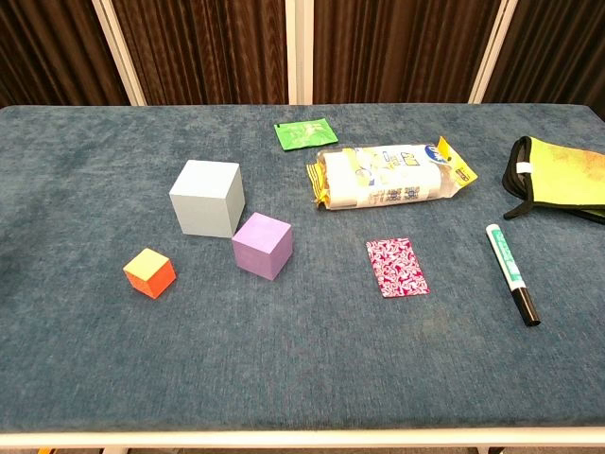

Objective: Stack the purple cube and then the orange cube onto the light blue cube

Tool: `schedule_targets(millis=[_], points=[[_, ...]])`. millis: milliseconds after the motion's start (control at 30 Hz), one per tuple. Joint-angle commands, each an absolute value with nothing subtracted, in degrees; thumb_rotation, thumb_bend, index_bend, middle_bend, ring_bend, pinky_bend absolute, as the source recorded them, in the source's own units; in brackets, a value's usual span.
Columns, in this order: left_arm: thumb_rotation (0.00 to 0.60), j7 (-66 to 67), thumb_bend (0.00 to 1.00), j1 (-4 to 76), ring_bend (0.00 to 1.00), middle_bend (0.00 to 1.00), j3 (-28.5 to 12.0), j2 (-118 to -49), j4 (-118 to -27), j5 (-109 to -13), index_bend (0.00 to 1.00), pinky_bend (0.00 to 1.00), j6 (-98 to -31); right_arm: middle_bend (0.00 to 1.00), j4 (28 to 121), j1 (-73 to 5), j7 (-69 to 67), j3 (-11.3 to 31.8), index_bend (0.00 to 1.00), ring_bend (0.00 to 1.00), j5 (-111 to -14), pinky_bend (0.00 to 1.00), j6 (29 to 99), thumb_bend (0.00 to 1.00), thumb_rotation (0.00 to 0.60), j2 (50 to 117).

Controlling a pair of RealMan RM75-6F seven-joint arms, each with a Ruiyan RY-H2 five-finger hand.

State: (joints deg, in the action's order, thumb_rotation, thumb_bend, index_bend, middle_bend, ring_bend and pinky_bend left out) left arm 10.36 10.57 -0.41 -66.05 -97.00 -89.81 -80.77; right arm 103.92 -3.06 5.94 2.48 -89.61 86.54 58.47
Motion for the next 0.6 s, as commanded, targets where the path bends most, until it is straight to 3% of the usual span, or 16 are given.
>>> schedule_targets(millis=[33, 600], points=[[0.6, 10.52, 0.09, 10.62, 0.16, 0.23, -0.41, -66.07, -97.08, -89.84, 0.2, 0.26, -80.71, 0.15, 103.97, -3.07, 5.89, 2.49, 0.02, 0.0, -89.62, 0.0, 86.55, 0.27, 0.6, 58.41], [0.6, 14.01, 0.09, 12.79, 0.16, 0.23, -0.4, -64.78, -101.44, -89.83, 0.2, 0.26, -77.21, 0.15, 103.89, -2.8, 3.98, 3.18, 0.02, 0.0, -88.85, 0.0, 87.38, 0.27, 0.6, 57.79]])
